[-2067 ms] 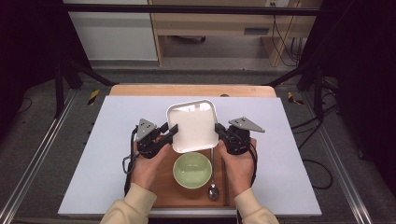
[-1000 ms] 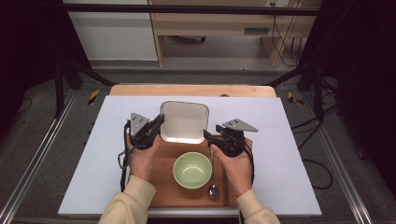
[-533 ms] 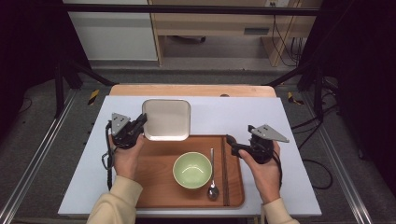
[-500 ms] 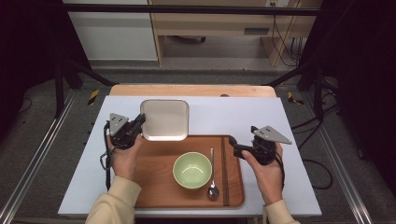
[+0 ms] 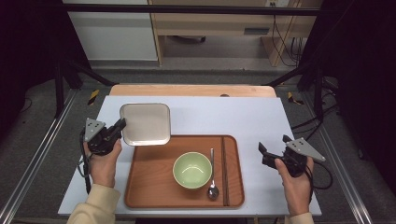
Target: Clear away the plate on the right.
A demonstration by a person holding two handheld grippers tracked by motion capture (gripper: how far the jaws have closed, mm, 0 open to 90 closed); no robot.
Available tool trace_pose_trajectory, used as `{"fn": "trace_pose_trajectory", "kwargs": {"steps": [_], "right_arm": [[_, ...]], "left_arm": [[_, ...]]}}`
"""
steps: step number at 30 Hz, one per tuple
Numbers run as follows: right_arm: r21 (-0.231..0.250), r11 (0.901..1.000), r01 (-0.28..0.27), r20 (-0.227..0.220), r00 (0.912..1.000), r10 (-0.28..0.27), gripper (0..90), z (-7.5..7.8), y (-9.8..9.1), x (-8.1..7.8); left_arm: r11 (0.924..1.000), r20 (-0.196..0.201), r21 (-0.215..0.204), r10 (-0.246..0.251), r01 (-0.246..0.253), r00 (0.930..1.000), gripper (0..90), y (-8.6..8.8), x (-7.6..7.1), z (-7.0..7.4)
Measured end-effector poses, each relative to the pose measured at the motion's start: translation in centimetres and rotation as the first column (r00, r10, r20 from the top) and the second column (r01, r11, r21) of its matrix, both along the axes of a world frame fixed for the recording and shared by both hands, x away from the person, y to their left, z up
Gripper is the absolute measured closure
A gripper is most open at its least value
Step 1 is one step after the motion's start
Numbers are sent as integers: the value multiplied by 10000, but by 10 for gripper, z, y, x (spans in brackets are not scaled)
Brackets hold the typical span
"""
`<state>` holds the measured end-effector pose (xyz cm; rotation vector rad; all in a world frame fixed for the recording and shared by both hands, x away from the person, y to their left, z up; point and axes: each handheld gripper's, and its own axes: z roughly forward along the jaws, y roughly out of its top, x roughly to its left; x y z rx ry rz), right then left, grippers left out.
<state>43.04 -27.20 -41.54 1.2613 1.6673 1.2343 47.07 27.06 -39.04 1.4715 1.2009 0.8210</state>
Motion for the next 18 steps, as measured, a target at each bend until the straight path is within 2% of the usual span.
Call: {"fn": "trace_pose_trajectory", "kwargs": {"steps": [6, 7, 9, 12, 18], "right_arm": [[-93, 9990, 444, -97, 9990, -445, 75, -7, -15, -8], [15, 9988, 482, -136, 9987, -482, 76, -9, -17, -9], [21, 9984, 563, -224, 9982, -562, 79, -11, -20, -8], [141, 9978, 643, -284, 9976, -638, 81, -11, -22, -8], [179, 9977, 659, -457, 9968, -651, 84, -12, -22, -9]], "left_arm": [[9998, -407, 120, 145, -140, 9991, 891, 18, -9, -11], [9999, -467, 81, 142, -138, 9988, 891, 20, -11, -13], [10000, -599, 82, 42, -38, 9982, 891, 24, -16, -16], [9995, -676, 320, -18, 40, 9977, 891, 28, -26, -17], [9992, -909, 204, -336, 356, 9953, 891, 38, -44, -20]]}}
